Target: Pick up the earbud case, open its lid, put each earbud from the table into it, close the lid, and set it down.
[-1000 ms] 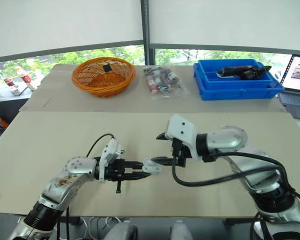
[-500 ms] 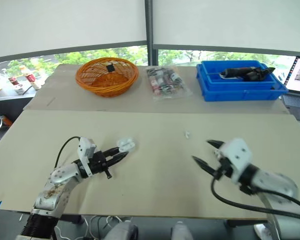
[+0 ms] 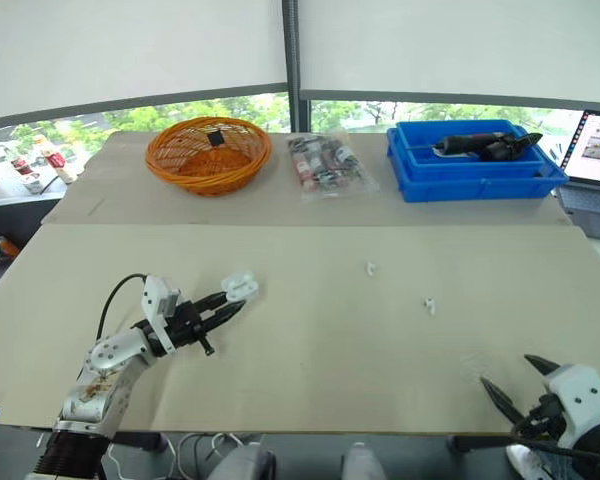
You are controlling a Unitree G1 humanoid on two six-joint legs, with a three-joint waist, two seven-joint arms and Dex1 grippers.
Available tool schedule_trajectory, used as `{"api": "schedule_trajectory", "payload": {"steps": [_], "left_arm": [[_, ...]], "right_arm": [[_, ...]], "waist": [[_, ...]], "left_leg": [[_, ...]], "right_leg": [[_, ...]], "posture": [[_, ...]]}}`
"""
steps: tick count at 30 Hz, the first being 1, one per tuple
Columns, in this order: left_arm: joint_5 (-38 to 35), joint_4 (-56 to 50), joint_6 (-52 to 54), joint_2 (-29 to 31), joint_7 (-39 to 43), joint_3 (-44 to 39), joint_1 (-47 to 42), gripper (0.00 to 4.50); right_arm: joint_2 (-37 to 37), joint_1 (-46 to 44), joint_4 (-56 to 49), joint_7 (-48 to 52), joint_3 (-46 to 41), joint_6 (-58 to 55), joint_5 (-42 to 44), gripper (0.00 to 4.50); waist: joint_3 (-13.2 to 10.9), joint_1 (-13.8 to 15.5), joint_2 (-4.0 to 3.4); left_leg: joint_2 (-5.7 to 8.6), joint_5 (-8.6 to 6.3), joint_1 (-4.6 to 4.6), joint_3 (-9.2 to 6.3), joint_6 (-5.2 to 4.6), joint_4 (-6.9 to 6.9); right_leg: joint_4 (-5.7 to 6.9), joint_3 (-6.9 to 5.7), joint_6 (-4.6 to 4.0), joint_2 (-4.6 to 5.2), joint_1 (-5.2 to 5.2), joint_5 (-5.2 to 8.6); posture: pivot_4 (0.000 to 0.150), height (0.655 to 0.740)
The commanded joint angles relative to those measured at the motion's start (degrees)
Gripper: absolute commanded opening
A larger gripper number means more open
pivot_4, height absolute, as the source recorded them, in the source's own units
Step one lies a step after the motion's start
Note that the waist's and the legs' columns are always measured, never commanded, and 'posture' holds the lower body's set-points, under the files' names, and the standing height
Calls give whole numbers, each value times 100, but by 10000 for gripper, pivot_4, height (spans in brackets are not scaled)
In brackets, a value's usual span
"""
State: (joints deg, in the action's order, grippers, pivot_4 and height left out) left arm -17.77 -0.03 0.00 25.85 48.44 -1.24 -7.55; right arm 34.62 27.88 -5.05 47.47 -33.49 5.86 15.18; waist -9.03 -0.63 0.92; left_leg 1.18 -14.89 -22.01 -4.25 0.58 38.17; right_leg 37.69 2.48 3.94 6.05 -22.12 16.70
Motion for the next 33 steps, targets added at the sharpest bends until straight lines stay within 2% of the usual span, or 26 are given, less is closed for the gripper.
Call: {"api": "schedule_trajectory", "payload": {"steps": [1,7,13,16,22,27,33], "left_arm": [[31,-139,-60,73,20,-5,-121,6136],[50,-110,-88,100,65,59,-155,6136],[126,-4,-143,91,75,123,-215,6136],[172,17,-182,66,81,187,-228,6136],[232,80,-252,20,80,253,-235,6136],[259,61,-247,-28,33,282,-248,6136],[263,44,-230,-53,12,292,-207,6136]], "right_arm": [[126,-105,-267,-66,-56,102,78,45000],[46,-793,-1526,-558,854,-787,61,45000],[-529,-2488,-1952,-1788,2207,-2128,-456,45000],[-818,-3303,-1673,-2471,2857,-2985,-1083,45000],[-1424,-4494,-912,-3103,3329,-3863,-1363,45000],[-2043,-5170,61,-3706,3290,-3963,-1466,45000],[-2402,-5589,1151,-4130,3352,-3523,-1649,45000]], "waist": [[0,-7,0],[2,-26,-3],[2,-12,-2],[1,-2,-2],[2,-20,-3],[2,-39,-3],[2,-55,-4]], "left_leg": [[0,0,0,-1,0,0],[-5,0,1,-16,0,-1],[-2,2,-1,-23,3,0],[0,3,-8,-26,4,0],[3,7,-12,-25,11,0],[3,7,-8,-24,11,-1],[3,8,-13,-24,14,-1]], "right_leg": [[0,1,0,0,0,0],[2,1,0,-5,-1,0],[4,1,0,-3,-5,0],[7,-4,0,-3,-12,0],[15,-4,-1,-1,-21,-1],[29,-3,-1,-2,-27,-1],[31,-1,-2,-2,-36,-1]], "posture": [[1500,7400],[1500,7400],[1500,7400],[1500,7400],[1500,7400],[1500,7400],[1500,7400]]}}
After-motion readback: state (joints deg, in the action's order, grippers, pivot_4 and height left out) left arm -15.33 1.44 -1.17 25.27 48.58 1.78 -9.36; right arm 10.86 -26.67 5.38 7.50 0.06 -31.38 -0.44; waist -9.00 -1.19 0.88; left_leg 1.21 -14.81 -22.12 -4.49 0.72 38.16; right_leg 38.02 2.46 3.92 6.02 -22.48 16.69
